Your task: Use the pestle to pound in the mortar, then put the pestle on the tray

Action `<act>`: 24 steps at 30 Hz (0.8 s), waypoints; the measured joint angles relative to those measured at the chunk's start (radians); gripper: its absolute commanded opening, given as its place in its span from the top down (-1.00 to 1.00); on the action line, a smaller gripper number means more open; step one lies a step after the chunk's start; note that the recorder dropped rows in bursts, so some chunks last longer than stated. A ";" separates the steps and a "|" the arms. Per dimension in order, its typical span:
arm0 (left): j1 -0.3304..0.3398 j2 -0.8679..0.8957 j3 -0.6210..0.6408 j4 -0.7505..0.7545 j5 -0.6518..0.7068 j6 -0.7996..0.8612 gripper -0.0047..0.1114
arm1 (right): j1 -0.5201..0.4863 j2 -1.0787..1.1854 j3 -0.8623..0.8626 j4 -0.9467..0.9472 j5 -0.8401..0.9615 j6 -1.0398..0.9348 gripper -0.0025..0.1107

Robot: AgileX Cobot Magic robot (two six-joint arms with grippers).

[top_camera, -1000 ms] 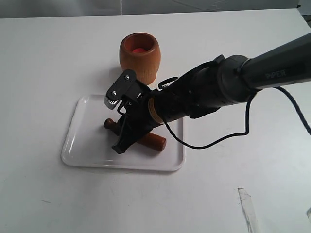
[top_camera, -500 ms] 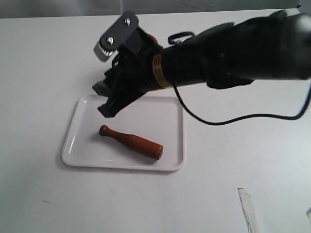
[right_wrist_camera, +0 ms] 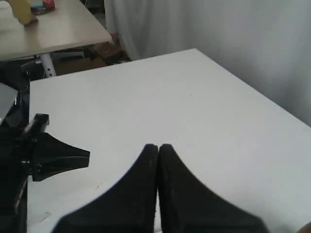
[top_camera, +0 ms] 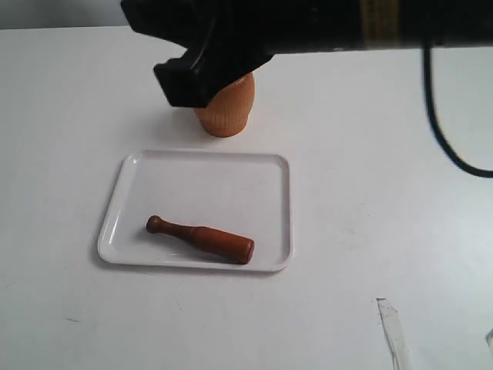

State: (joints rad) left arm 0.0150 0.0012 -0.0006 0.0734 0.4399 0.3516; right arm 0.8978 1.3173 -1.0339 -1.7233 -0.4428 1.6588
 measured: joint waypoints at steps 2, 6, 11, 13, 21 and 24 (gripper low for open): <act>0.000 0.000 0.000 0.000 0.000 0.000 0.92 | 0.000 -0.065 0.036 -0.007 0.002 0.000 0.96; 0.000 0.000 0.000 0.000 0.000 0.000 0.92 | 0.000 -0.199 0.147 -0.015 0.043 -0.008 0.96; 0.000 0.000 0.000 0.000 0.000 0.000 0.92 | 0.000 -0.375 0.318 -0.017 0.119 -0.010 0.96; 0.000 0.000 0.000 0.000 0.000 0.000 0.92 | 0.000 -0.438 0.379 -0.017 0.124 -0.010 0.96; 0.000 0.000 0.000 0.000 0.000 0.000 0.92 | 0.000 -0.643 0.594 -0.020 0.029 -0.010 0.96; 0.000 0.000 0.000 0.000 0.000 0.000 0.92 | 0.000 -0.683 0.633 -0.019 0.018 -0.010 0.96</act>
State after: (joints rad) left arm 0.0150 0.0012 -0.0006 0.0734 0.4399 0.3516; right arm 0.8978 0.6344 -0.4008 -1.7426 -0.4247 1.6484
